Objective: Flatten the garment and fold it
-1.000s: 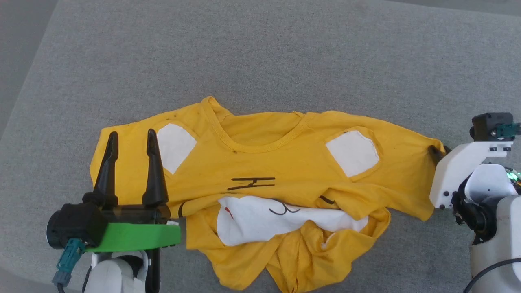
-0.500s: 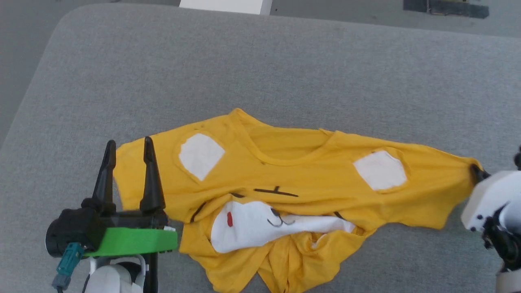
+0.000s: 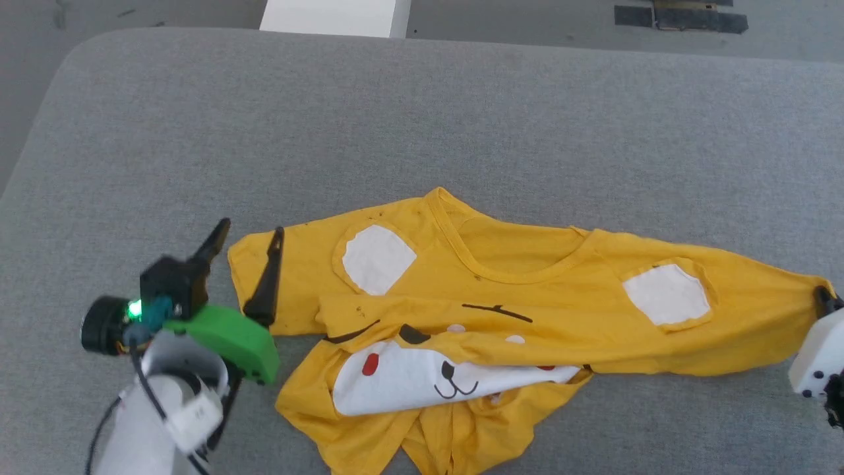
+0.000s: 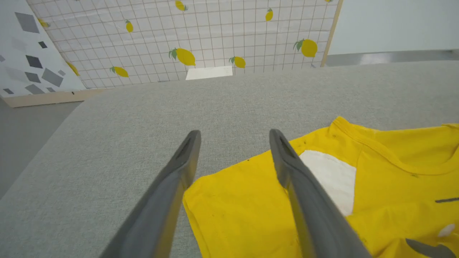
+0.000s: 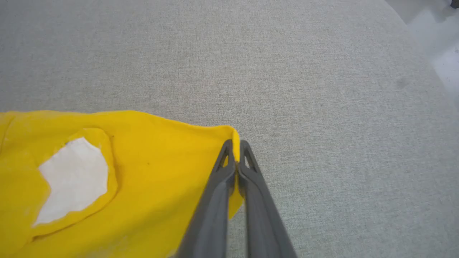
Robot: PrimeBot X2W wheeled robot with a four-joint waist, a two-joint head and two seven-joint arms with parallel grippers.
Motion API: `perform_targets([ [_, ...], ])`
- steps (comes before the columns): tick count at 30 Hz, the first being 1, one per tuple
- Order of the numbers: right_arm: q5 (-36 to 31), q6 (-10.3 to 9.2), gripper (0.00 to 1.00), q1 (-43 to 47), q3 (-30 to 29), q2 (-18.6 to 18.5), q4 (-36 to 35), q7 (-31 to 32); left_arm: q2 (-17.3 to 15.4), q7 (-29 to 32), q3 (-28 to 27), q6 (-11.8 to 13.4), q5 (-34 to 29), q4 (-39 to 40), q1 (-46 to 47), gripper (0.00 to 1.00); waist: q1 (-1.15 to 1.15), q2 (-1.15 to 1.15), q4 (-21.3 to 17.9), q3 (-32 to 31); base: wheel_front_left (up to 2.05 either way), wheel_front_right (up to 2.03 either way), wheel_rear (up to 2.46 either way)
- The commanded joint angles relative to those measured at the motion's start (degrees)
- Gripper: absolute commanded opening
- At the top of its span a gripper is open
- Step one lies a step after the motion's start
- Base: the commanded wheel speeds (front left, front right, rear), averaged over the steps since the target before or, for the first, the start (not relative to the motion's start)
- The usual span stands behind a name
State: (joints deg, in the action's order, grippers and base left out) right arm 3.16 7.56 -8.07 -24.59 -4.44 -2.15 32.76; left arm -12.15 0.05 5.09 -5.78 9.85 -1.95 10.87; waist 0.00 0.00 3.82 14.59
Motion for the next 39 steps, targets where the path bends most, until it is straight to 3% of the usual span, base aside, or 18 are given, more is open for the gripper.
perform_targets([
  [1,0.31,-0.08,0.00,-0.64,0.78,0.28,-0.46,-0.03,-1.36,2.82,0.33,-0.48,0.41,-1.77,2.84,1.00,0.00,0.00,-0.61,1.20,0.00,0.00,0.00],
  [7,0.86,-0.08,0.00,-2.20,3.60,0.50,-1.65,0.37,-5.14,14.16,-0.06,-0.75,2.63,-8.67,9.19,1.00,0.00,0.00,-1.78,4.09,0.00,0.00,0.00],
  [17,1.38,-0.08,0.00,-3.04,4.57,0.02,-4.23,1.50,-4.74,22.56,-1.84,-0.56,8.67,-15.06,12.29,1.00,0.00,0.00,-2.18,7.59,0.00,0.00,0.00],
  [21,1.51,-0.08,0.00,-3.18,4.56,0.07,-4.75,1.81,-4.52,27.45,-1.90,0.77,9.67,-16.82,12.48,1.00,0.00,0.00,-1.98,8.23,0.00,0.00,0.00],
  [22,1.51,-0.08,0.00,-3.22,4.65,0.09,-4.81,1.89,-4.55,28.59,-1.80,0.97,9.80,-17.02,12.44,0.77,0.00,0.00,-1.94,8.31,0.00,0.00,0.00],
  [23,1.54,-0.08,0.00,-3.32,4.80,0.12,-4.91,1.98,-4.66,29.66,-1.62,0.98,9.95,-17.03,12.43,0.35,0.00,0.00,-1.89,8.42,0.00,0.00,0.00],
  [24,1.59,-0.08,0.00,-3.44,4.93,0.14,-4.97,2.02,-4.82,30.69,-1.47,0.97,10.14,-17.11,12.34,0.00,0.00,0.00,-1.87,8.49,0.00,0.00,0.00],
  [31,1.59,-0.08,0.00,-4.54,5.93,0.01,-5.63,1.51,-5.31,36.94,-0.12,-0.54,14.47,-15.37,11.11,0.00,0.00,0.00,-1.71,8.02,0.00,0.00,0.00],
  [39,1.70,-0.08,0.00,-6.42,7.55,-0.37,-5.51,-1.55,-5.19,33.68,-2.21,-0.17,16.63,-8.56,12.51,0.00,0.00,0.00,-2.29,4.75,0.00,0.00,0.00],
])
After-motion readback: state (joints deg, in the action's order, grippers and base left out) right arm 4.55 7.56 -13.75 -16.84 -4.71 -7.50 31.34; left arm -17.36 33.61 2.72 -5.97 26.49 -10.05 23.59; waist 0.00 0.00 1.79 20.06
